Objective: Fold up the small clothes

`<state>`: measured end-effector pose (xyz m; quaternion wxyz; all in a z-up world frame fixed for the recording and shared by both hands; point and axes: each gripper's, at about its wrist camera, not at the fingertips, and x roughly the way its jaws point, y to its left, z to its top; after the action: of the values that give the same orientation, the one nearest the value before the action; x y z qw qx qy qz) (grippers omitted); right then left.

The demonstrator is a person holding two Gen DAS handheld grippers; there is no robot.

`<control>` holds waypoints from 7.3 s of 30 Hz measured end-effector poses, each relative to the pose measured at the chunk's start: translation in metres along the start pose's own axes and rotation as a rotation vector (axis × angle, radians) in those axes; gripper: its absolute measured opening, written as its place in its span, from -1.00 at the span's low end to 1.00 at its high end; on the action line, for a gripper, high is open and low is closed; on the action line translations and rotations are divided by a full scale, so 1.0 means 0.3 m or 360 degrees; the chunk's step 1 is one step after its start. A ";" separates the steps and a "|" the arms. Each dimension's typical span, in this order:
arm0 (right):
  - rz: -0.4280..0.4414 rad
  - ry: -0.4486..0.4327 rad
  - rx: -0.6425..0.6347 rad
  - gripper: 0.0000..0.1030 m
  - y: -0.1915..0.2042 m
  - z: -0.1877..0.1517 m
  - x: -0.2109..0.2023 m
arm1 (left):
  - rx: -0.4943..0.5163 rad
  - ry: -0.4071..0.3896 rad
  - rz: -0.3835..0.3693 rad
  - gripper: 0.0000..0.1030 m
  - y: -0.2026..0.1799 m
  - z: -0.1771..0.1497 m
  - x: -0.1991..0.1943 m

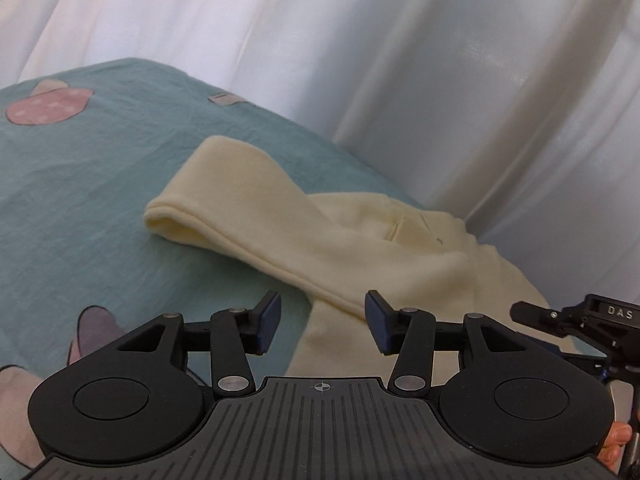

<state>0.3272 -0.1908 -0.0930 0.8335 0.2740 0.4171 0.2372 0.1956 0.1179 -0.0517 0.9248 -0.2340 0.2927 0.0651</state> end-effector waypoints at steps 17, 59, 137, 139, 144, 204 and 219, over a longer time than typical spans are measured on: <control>-0.0344 -0.0240 -0.0601 -0.94 0.174 -0.001 0.056 | -0.0019 0.0012 0.0057 0.01 0.053 0.008 0.010; -0.0962 -0.0470 -0.0359 -0.93 -0.291 0.074 -0.239 | 0.0259 0.0194 -0.0004 -0.11 -0.126 0.080 0.131; -0.0221 0.0277 0.0426 -0.85 -0.313 -0.806 -0.907 | 0.0376 0.0998 -0.0189 -0.78 0.189 -0.269 -0.499; -0.0205 0.0279 0.0425 -0.87 -0.310 -0.812 -0.904 | 0.0386 0.0975 -0.0204 -0.79 0.185 -0.268 -0.502; -0.0137 0.0176 0.0407 -0.89 -0.287 -0.762 -0.918 | 0.0322 0.0808 -0.0305 -0.82 0.158 -0.203 -0.531; -0.0775 -0.0439 -0.0536 -0.89 -0.137 -0.069 -0.520 | 0.0667 0.0136 -0.0270 -0.81 -0.168 0.208 -0.008; -0.0859 -0.0222 -0.0709 -0.90 -0.163 -0.046 -0.382 | 0.0911 0.0346 -0.0197 -0.82 -0.203 0.120 0.185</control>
<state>0.2621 -0.2947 -0.0672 0.9319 -0.0191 0.3545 0.0743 0.2752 0.0802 -0.0334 0.9186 0.0130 0.3815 -0.1020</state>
